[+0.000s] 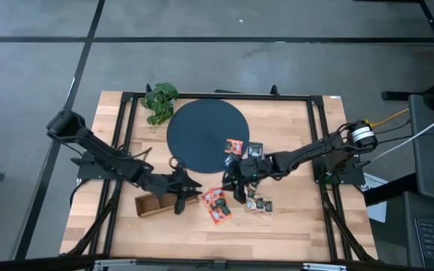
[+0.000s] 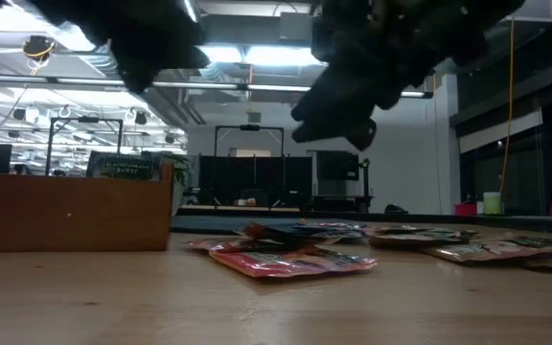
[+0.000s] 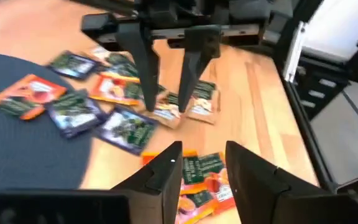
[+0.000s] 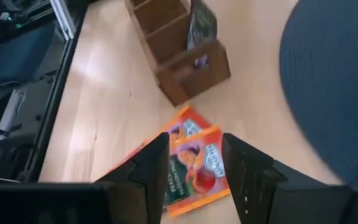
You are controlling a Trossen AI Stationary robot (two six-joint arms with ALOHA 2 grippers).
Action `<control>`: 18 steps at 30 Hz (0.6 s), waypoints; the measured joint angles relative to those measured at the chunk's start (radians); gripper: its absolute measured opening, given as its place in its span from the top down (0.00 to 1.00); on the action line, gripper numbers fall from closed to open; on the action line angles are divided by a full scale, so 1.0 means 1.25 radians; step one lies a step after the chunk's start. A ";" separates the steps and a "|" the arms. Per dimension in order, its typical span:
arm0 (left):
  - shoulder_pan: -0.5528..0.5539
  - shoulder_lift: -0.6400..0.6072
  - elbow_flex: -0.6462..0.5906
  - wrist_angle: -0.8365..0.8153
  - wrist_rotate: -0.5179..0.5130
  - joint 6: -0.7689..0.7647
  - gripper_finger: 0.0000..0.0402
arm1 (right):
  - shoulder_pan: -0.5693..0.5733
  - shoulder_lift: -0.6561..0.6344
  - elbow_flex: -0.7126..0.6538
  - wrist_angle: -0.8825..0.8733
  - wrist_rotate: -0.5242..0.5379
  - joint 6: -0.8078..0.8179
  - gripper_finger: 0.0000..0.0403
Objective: Pick & Place Tea
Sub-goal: Adjust the wooden organizer
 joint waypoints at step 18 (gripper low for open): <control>-0.146 0.161 0.169 -0.320 0.247 -0.229 0.98 | 0.097 0.000 -0.004 -0.014 0.115 -0.019 0.63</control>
